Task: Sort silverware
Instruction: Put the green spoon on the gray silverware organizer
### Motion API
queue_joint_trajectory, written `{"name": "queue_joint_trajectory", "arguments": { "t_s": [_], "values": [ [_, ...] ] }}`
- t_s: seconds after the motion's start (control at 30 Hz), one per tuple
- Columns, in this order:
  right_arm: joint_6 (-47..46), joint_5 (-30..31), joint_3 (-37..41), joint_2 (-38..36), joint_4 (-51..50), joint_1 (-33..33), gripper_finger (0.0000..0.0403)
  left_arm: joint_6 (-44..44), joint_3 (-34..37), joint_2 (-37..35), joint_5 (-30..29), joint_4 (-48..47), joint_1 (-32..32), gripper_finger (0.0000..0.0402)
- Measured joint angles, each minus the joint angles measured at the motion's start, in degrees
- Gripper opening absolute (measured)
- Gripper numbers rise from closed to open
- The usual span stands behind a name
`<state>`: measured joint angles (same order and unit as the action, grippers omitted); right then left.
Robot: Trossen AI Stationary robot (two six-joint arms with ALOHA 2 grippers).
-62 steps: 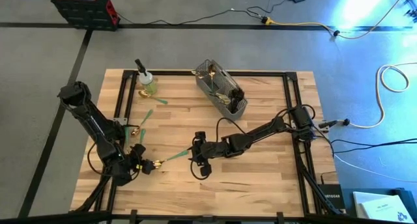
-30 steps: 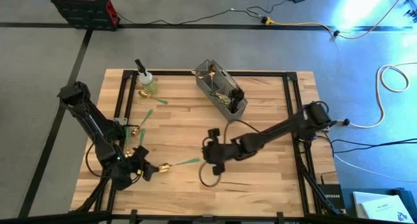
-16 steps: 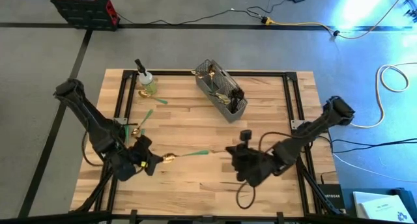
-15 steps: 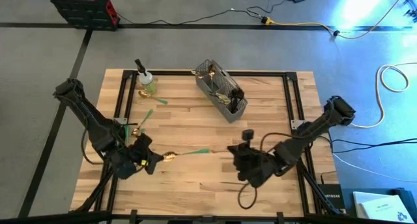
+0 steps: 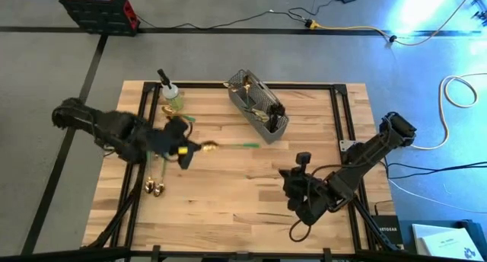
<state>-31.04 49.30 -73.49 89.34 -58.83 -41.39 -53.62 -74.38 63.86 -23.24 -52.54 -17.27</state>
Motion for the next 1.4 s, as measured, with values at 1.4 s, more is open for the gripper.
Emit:
{"name": "queue_joint_trajectory", "arguments": {
  "t_s": [1.4],
  "values": [
    [-22.9, -5.4, 0.1, 5.8, 0.4, -5.9, 0.0, 71.8, -46.9, 35.1, -7.3, -22.9, 41.3, 0.0]
  ]
}}
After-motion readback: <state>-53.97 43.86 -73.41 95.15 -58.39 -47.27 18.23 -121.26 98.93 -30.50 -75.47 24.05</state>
